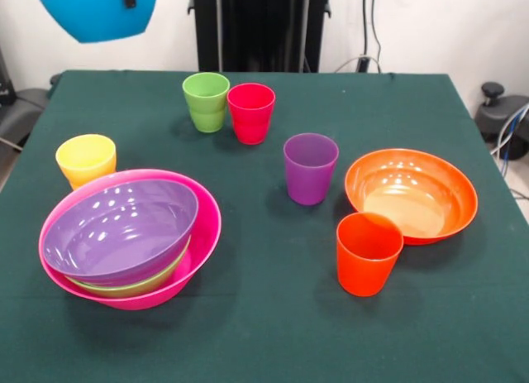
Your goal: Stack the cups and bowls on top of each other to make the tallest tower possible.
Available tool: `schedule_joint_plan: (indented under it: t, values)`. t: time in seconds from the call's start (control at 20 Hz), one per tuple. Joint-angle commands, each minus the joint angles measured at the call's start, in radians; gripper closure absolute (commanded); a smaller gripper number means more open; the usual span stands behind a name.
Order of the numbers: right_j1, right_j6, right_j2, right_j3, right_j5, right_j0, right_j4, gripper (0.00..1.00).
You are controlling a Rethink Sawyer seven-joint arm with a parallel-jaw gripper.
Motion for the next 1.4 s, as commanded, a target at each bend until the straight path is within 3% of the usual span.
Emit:
schedule_joint_plan:
  t: [0.05, 0.45, 1.0, 1.4]
  values:
    - [0.090, -0.113, 0.076, -0.133, 0.142, 0.071, -0.023, 1.00]
    - [0.200, -0.113, 0.069, -0.238, 0.130, 0.109, -0.043, 1.00]
    - [0.286, -0.117, 0.060, -0.371, 0.186, 0.168, -0.044, 1.00]
    - [0.283, -0.135, 0.059, -0.429, 0.263, 0.195, -0.027, 1.00]
